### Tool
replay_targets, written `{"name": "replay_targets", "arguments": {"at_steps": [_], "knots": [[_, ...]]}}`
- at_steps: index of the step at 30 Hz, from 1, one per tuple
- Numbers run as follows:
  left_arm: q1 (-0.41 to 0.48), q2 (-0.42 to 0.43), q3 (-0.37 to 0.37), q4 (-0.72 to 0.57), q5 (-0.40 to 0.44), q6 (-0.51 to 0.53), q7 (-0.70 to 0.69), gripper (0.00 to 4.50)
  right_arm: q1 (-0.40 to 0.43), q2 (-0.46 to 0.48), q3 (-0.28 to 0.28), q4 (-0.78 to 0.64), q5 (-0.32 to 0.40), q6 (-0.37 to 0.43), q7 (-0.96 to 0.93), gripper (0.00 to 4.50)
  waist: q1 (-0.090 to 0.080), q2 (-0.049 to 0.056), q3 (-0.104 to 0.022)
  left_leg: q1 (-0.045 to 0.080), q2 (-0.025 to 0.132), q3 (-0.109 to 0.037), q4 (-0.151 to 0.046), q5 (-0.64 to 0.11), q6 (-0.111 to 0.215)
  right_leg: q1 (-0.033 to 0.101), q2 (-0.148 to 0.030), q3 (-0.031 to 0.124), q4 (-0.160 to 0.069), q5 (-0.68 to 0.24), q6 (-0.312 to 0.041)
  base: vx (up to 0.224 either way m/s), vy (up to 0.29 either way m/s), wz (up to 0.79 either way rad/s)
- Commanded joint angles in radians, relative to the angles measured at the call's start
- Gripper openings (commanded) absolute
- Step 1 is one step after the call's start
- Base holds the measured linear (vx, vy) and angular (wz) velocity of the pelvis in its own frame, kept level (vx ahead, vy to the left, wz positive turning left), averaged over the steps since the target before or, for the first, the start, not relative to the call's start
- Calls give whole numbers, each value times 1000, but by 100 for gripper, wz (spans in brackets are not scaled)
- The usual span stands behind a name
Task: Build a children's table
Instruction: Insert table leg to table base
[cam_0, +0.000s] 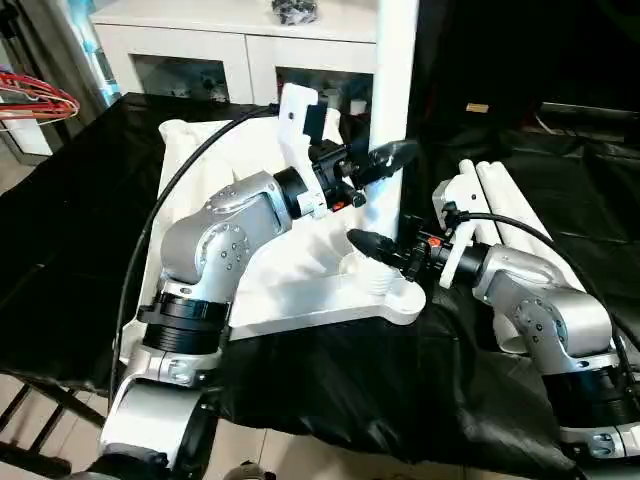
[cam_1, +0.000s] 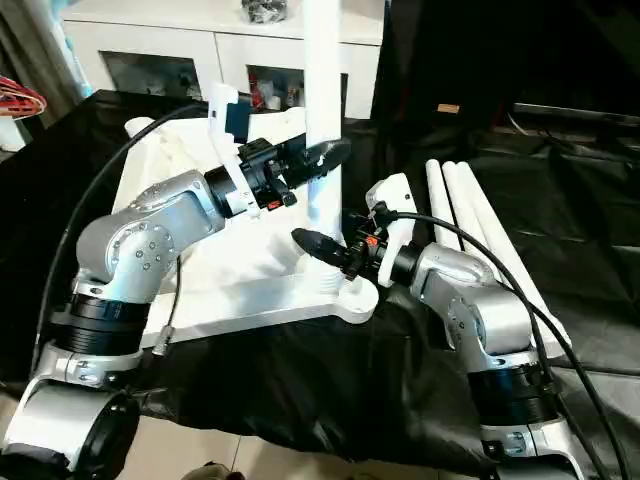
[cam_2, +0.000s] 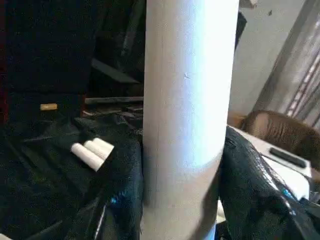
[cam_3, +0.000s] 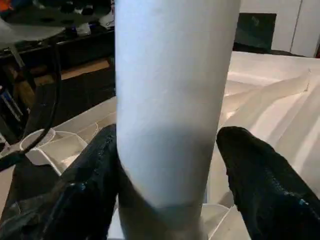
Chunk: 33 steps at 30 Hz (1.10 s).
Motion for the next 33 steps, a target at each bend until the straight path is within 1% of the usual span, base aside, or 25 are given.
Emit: {"name": "replay_targets", "arguments": {"at_steps": [1, 5, 9, 12, 13, 17, 18, 22, 26, 27, 29, 30, 31, 32, 33], "knots": [[-35, 2, -10, -34, 11, 0, 8, 183, 8, -3, 11, 1, -13, -4, -3, 317, 2, -9, -75, 7, 43, -14, -62, -126, 37, 61, -65, 45, -73, -201, -194, 0, 0, 0], [-36, 3, -12, -32, 20, 0, 17, 183, 10, -7, 24, 1, -25, -8, 0, 317, 2, -8, -74, 8, 42, -14, -62, -128, 40, 60, -64, 45, -74, -204, -194, 0, 0, 0], [-33, 5, -15, -34, 23, 1, 16, 183, 7, -12, 43, 14, -54, -17, -2, 317, 2, -9, -74, 7, 43, -15, -62, -127, 38, 61, -65, 44, -73, -207, -193, 0, 0, 0], [-28, 8, -25, -41, 31, 2, 12, 183, 2, -11, 56, 24, -76, -25, -4, 317, 1, -11, -74, 7, 42, -14, -62, -129, 38, 60, -64, 45, -74, -211, -191, 0, 0, 0], [-27, 9, -29, -43, 33, 3, 9, 183, 0, -10, 58, 28, -80, -29, -7, 317, 1, -10, -74, 7, 43, -14, -62, -127, 39, 60, -64, 45, -73, -210, -192, 0, 0, 0], [-22, 14, -37, -48, 36, 1, -1, 183, -10, -5, 63, 39, -98, -47, -17, 317, 2, -10, -73, 7, 43, -14, -62, -127, 40, 59, -65, 45, -74, -211, -191, 0, 0, 0], [-21, 17, -40, -48, 40, -1, -3, 183, -18, 0, 61, 52, -110, -68, -27, 317, 1, -11, -74, 6, 43, -14, -61, -123, 40, 60, -65, 45, -72, -204, -192, 0, 0, 0], [-20, 20, -44, -48, 42, -2, -9, 183, -23, 4, 58, 60, -113, -73, -26, 317, 1, -11, -73, 6, 43, -14, -62, -127, 41, 60, -65, 45, -73, -213, -191, 0, 0, 0], [-18, 24, -58, -45, 53, -9, -13, 183, -24, 6, 60, 60, -119, -98, -24, 317, 1, -11, -75, 7, 43, -14, -61, -122, 42, 60, -65, 45, -72, -196, -193, 0, 0, 0], [-17, 24, -60, -44, 56, -10, -14, 183, -24, 5, 62, 60, -123, -103, -22, 317, 1, -8, -74, 7, 43, -14, -62, -125, 43, 59, -65, 45, -72, -197, -194, 0, 0, 0], [-16, 27, -65, -42, 62, -11, -15, 183, -23, 4, 63, 55, -127, -119, -17, 317, 1, -9, -74, 7, 43, -14, -62, -128, 42, 60, -64, 45, -72, -198, -195, 0, 0, 0], [-15, 29, -69, -41, 67, -13, -16, 183, -21, 5, 63, 44, -123, -118, -12, 317, 1, -6, -74, 7, 43, -14, -62, -129, 41, 60, -65, 45, -71, -197, -196, 0, 0, 0], [-15, 30, -71, -39, 71, -15, -17, 183, -19, 6, 62, 36, -120, -116, -9, 317, 0, -7, -74, 7, 43, -14, -63, -131, 41, 60, -64, 45, -72, -195, -197, 0, 0, 0], [-15, 30, -72, -39, 71, -15, -18, 183, -19, 4, 65, 34, -125, -116, -10, 317, 1, -5, -74, 7, 43, -15, -62, -132, 41, 60, -64, 45, -72, -195, -198, 0, 0, 0], [-15, 30, -72, -39, 71, -16, -19, 183, -20, 1, 69, 39, -133, -119, -12, 317, 0, -6, -74, 8, 43, -14, -62, -133, 41, 60, -63, 45, -72, -192, -198, 0, 0, 0]]}}
